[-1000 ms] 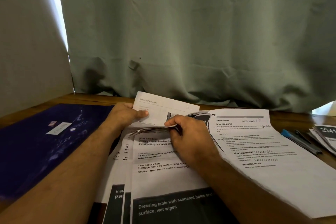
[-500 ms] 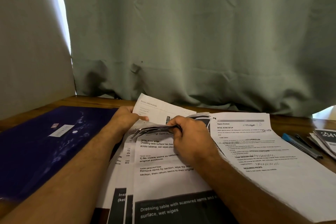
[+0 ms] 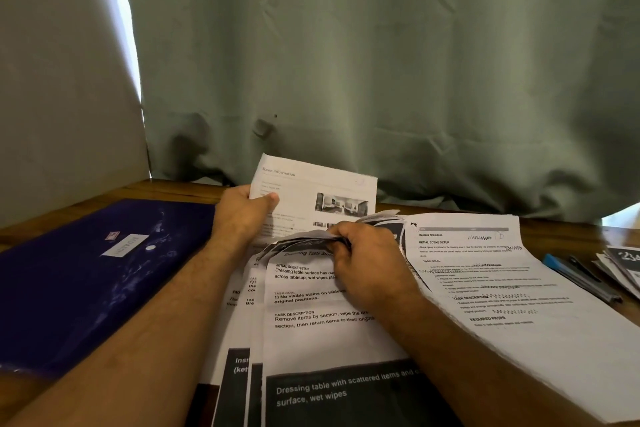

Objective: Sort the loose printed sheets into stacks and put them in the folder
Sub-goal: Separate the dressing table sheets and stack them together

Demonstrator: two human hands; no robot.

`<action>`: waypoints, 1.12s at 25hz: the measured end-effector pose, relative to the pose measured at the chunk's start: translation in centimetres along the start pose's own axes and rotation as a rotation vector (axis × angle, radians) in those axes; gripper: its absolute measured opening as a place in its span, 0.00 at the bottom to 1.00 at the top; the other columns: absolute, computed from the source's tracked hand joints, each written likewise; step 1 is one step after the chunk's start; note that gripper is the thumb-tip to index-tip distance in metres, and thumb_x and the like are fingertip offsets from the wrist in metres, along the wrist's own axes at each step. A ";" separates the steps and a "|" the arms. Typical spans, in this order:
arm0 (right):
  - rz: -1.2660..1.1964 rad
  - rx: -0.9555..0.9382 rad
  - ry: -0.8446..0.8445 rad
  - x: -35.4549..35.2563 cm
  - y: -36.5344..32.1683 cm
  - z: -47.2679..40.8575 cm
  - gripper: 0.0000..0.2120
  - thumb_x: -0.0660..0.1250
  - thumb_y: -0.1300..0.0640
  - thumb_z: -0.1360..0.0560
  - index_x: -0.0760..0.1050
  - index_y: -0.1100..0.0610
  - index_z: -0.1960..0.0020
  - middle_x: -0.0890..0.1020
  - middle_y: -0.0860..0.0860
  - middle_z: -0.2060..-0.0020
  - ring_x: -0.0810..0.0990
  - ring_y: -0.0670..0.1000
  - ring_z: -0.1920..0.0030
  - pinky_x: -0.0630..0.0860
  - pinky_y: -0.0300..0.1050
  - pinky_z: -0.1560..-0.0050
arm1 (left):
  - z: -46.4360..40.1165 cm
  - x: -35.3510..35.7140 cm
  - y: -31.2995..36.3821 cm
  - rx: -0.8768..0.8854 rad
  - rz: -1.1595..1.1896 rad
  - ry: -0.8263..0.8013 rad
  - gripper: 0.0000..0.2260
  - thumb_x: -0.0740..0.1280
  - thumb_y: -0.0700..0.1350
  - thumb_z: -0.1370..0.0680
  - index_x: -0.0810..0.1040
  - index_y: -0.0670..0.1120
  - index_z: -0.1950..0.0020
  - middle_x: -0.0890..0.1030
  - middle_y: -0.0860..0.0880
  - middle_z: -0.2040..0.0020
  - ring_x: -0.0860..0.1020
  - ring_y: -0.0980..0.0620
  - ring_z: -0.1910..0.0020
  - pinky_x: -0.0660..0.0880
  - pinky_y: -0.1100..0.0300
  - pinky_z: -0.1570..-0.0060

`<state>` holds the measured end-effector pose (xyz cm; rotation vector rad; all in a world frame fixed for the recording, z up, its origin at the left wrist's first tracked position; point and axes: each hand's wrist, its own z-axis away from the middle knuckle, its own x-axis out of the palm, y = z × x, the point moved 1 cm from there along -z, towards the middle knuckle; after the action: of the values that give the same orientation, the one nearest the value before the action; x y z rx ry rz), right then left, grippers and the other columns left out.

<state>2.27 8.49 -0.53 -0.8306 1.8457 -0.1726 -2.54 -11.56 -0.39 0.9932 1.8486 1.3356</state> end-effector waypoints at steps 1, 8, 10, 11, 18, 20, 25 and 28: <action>0.013 -0.009 0.010 0.0 -0.1 -0.1 0.10 0.60 0.53 0.19 0.78 0.48 0.41 0.82 0.48 0.49 0.79 0.49 0.51 0.79 0.45 0.45 | 0.0 -0.3 0.5 0.041 0.020 0.053 0.07 0.70 0.45 0.20 0.82 0.48 0.42 0.85 0.52 0.52 0.85 0.51 0.56 0.83 0.54 0.58; 0.014 0.027 -0.008 0.5 -0.3 -0.3 0.12 0.63 0.52 0.20 0.77 0.47 0.37 0.82 0.47 0.45 0.80 0.47 0.48 0.78 0.45 0.40 | 2.0 -1.8 4.9 0.275 0.072 0.311 0.02 0.68 0.49 0.19 0.77 0.57 0.51 0.81 0.59 0.58 0.81 0.60 0.60 0.75 0.67 0.70; 0.020 0.036 0.002 0.7 -0.3 -0.4 0.12 0.63 0.51 0.20 0.77 0.47 0.37 0.81 0.47 0.44 0.80 0.47 0.46 0.78 0.45 0.40 | 2.9 -1.4 6.7 0.362 0.040 0.331 0.01 0.68 0.49 0.19 0.78 0.54 0.48 0.80 0.60 0.58 0.81 0.62 0.60 0.75 0.70 0.70; 0.023 0.053 -0.005 0.7 -0.3 -0.5 0.12 0.63 0.51 0.20 0.77 0.47 0.38 0.81 0.47 0.44 0.80 0.48 0.47 0.78 0.46 0.40 | 3.3 -1.2 7.6 0.408 0.027 0.344 0.03 0.68 0.50 0.19 0.79 0.53 0.47 0.80 0.59 0.58 0.80 0.63 0.60 0.75 0.71 0.69; -0.091 0.050 0.020 0.8 -0.7 -0.6 0.26 0.64 0.53 0.20 0.59 0.37 0.27 0.79 0.45 0.39 0.78 0.46 0.41 0.74 0.45 0.37 | 6.1 0.2 16.5 0.653 0.049 0.351 0.06 0.67 0.53 0.20 0.79 0.51 0.49 0.82 0.58 0.58 0.81 0.63 0.60 0.79 0.68 0.66; -0.210 0.086 0.059 -0.1 -0.9 -0.5 0.32 0.65 0.54 0.21 0.51 0.35 0.26 0.79 0.45 0.40 0.78 0.46 0.41 0.76 0.45 0.39 | 6.8 0.7 18.3 0.695 0.056 0.324 0.06 0.67 0.52 0.20 0.79 0.51 0.49 0.81 0.59 0.57 0.81 0.63 0.59 0.79 0.68 0.65; -0.228 -0.055 0.393 -5.3 -0.7 0.2 0.05 0.66 0.53 0.22 0.75 0.42 0.52 0.80 0.40 0.55 0.79 0.39 0.57 0.80 0.34 0.51 | 8.2 0.8 20.8 0.758 0.071 0.327 0.04 0.67 0.52 0.19 0.78 0.54 0.51 0.82 0.58 0.58 0.82 0.61 0.59 0.80 0.64 0.64; -0.202 -0.204 0.489 -8.4 -1.1 1.0 0.03 0.64 0.53 0.21 0.76 0.46 0.52 0.79 0.41 0.54 0.79 0.42 0.54 0.80 0.35 0.51 | 8.8 1.0 21.5 0.779 0.081 0.289 0.04 0.66 0.52 0.19 0.79 0.53 0.50 0.83 0.57 0.57 0.83 0.58 0.58 0.83 0.57 0.61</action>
<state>5.39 13.10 5.97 -1.1981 2.2575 -0.3438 8.70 -2.38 17.69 1.3043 2.6660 0.8145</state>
